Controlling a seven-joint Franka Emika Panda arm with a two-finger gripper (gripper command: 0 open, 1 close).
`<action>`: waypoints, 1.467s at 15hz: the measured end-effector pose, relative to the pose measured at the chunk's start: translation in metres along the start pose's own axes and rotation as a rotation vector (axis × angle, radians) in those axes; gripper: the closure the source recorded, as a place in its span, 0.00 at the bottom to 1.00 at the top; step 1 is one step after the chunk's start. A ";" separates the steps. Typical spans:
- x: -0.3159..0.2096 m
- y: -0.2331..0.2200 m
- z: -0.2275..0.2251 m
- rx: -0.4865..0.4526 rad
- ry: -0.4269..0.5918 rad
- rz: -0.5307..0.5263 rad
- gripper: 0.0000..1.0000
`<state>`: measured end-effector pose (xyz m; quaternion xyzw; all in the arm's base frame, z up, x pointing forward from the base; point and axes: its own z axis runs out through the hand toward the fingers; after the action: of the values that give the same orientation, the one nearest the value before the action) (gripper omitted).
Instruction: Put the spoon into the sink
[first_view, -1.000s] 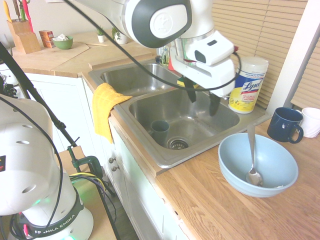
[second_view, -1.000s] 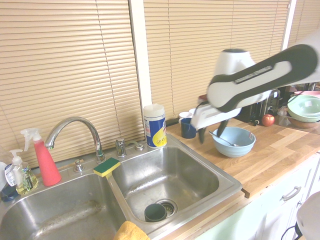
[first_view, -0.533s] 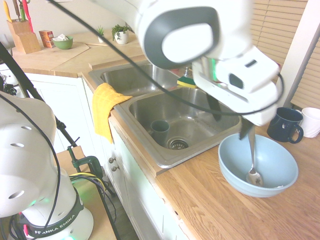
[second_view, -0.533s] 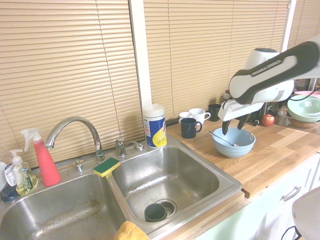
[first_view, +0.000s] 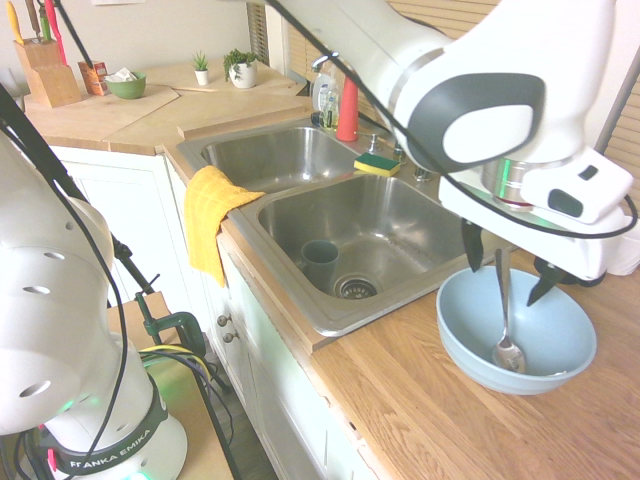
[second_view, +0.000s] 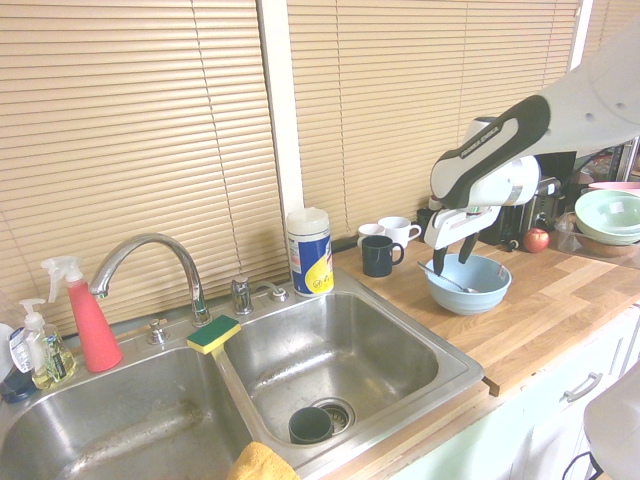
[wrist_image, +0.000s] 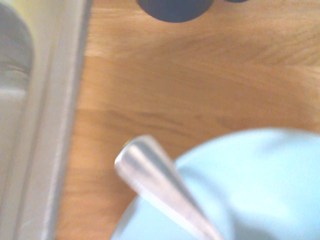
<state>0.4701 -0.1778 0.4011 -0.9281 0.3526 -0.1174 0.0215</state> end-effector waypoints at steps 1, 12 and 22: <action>0.004 -0.001 0.009 -0.010 -0.002 -0.006 1.00; 0.007 -0.007 0.043 -0.065 0.009 -0.062 1.00; 0.006 -0.005 0.058 -0.083 -0.001 -0.051 1.00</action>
<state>0.4910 -0.1810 0.3467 -0.9370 0.3334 -0.1029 -0.0198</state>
